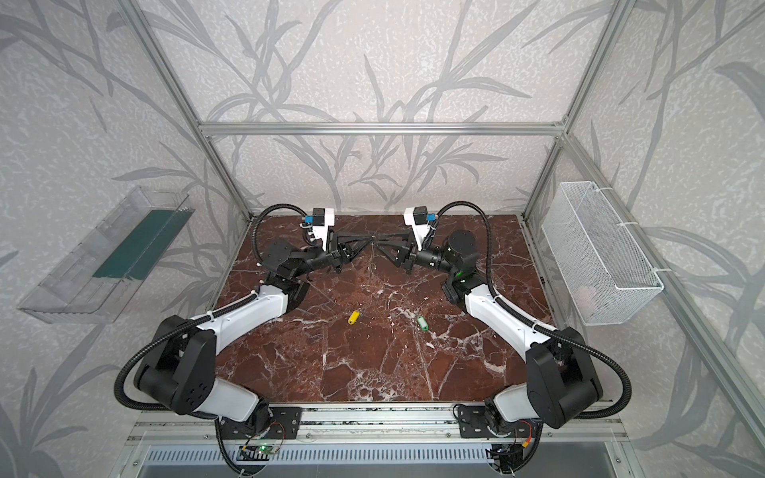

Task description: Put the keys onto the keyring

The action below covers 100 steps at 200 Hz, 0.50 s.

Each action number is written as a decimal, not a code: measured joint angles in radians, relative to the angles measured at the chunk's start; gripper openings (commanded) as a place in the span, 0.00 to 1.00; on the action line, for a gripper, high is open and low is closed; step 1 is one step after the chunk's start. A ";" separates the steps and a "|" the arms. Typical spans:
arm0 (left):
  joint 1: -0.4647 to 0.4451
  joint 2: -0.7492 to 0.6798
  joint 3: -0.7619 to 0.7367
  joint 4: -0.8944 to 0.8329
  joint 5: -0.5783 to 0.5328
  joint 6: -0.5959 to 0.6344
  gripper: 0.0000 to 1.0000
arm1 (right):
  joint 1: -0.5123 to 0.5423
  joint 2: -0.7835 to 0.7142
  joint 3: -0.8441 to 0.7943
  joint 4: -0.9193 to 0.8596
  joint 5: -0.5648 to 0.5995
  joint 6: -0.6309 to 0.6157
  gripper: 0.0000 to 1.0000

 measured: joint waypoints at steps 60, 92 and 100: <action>-0.003 -0.004 -0.008 0.034 0.005 -0.016 0.00 | 0.007 0.000 0.002 -0.029 0.006 -0.021 0.30; -0.003 -0.005 -0.008 0.067 0.011 -0.041 0.00 | 0.017 0.000 0.006 -0.029 0.006 -0.025 0.29; -0.003 -0.005 -0.008 0.074 0.012 -0.046 0.00 | 0.018 0.000 0.007 -0.029 0.006 -0.025 0.29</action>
